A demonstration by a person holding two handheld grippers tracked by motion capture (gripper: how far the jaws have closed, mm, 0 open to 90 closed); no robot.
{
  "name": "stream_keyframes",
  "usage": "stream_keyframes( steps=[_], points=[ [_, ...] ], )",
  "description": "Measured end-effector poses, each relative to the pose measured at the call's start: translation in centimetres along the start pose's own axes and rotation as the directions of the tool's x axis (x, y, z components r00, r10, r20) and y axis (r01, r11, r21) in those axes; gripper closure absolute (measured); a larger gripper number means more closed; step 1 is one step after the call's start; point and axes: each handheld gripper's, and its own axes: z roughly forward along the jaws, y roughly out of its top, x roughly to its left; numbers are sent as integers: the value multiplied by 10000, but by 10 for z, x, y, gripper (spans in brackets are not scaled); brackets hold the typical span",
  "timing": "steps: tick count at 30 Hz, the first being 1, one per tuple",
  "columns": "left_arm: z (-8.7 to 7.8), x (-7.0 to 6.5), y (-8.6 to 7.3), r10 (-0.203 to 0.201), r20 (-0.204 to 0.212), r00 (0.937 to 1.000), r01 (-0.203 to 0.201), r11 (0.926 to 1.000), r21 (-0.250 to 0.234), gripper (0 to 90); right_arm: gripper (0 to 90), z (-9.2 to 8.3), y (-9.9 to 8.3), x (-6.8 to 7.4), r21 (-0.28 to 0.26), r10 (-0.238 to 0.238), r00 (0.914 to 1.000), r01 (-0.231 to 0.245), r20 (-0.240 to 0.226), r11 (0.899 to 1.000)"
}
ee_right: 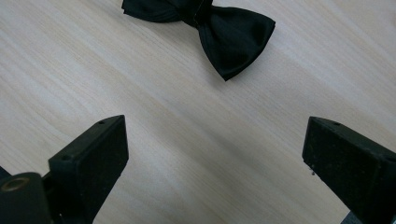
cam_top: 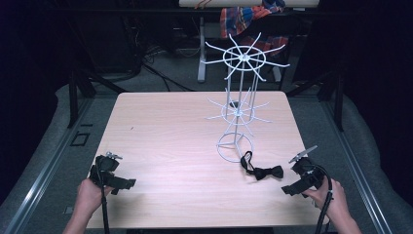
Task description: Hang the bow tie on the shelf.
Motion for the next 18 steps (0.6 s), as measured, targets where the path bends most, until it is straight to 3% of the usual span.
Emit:
stream_keyframes(
  steps=[3,4,9,14,16,17,18],
  points=[
    [0,0,0,13,6,10000,-13,10000,9,0,62,1,-1,2,-205,137,9996,-132,242,9997],
    [0,0,0,6,3,10000,-6,10000,0,0,60,-2,1,1,127,-147,9993,143,332,9998],
    [0,0,0,-22,1,10000,22,10000,-12,0,56,-1,1,1,-3,-119,9999,119,96,9999],
    [0,0,-1,-21,8,10000,21,10000,-12,0,48,-4,3,4,-9,-303,9989,304,368,9995],
    [-1,0,-1,-51,2,10000,51,10000,-52,0,44,-3,4,4,-88,-329,9994,330,125,9994],
    [-2,1,-1,-48,6,10000,48,10000,-65,0,43,-4,5,5,-54,-380,9984,382,419,9993],
    [-1,1,-1,-46,4,10000,46,10000,-56,0,42,-4,5,6,-109,-355,9987,360,371,9993]
  ],
)
